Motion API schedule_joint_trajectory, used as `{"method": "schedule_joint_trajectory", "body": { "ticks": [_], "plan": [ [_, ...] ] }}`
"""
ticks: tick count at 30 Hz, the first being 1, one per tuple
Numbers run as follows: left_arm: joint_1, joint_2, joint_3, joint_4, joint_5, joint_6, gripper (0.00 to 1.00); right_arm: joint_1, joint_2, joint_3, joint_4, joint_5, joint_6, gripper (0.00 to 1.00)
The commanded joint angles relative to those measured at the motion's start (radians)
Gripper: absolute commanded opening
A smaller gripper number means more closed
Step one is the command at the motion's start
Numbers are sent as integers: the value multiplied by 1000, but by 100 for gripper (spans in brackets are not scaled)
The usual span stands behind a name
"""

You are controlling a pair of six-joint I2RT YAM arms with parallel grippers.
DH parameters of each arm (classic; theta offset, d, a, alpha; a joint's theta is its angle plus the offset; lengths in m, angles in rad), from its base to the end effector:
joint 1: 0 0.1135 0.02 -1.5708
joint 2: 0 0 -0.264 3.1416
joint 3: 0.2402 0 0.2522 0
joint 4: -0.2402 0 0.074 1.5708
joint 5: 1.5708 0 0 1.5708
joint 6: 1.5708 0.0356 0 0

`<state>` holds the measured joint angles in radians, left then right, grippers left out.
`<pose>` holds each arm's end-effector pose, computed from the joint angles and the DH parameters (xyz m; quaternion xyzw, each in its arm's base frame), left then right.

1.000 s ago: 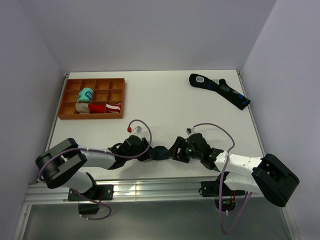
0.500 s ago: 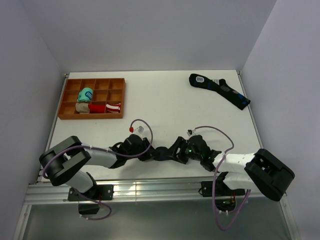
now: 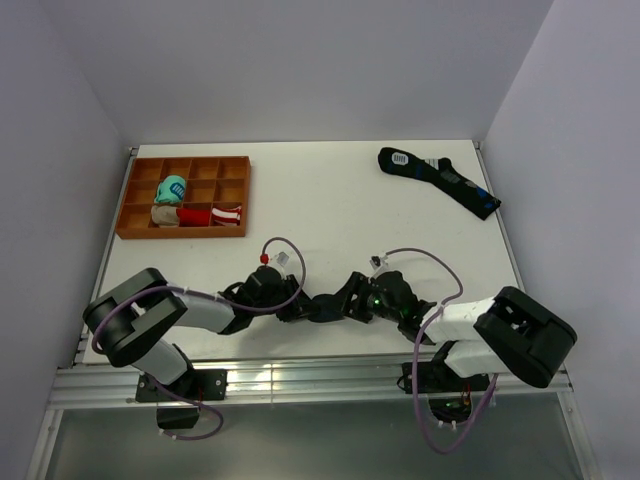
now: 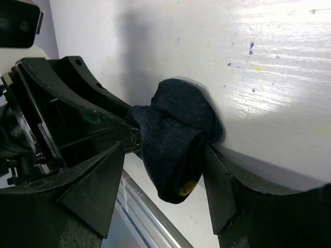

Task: Roll the socks
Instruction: Roll the sock at the center of the board.

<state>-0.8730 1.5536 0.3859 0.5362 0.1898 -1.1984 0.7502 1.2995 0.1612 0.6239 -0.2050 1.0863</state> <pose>0.1585 -0.1995 0.1113 -0.1015 0.8829 -0.4307 0.1571 0.1422 0.1425 0.1170 0.0929 0.8557 0.4520 0.2342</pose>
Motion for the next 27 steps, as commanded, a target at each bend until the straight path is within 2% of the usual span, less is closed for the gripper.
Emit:
{"method": "schedule_joint_trajectory", "body": {
  "ticks": [1, 5, 9, 16, 24, 27],
  "plan": [
    [8, 57, -44, -278, 25, 60, 7, 18, 18, -44, 16, 95, -77, 69],
    [29, 63, -41, -283, 66, 72, 7, 49, 17, -60, 45, 145, -114, 69],
    [60, 72, -38, -297, 100, 92, 7, 72, 41, -103, 147, 171, -135, 68],
    [100, 86, -18, -334, 148, 140, 7, 100, 170, -123, 304, 197, -160, 68],
    [140, 109, -24, -318, 188, 154, 7, 143, 250, -127, 364, 246, -174, 65],
    [146, 115, -31, -298, 206, 151, 7, 144, 256, -121, 331, 262, -175, 61]
  ]
}}
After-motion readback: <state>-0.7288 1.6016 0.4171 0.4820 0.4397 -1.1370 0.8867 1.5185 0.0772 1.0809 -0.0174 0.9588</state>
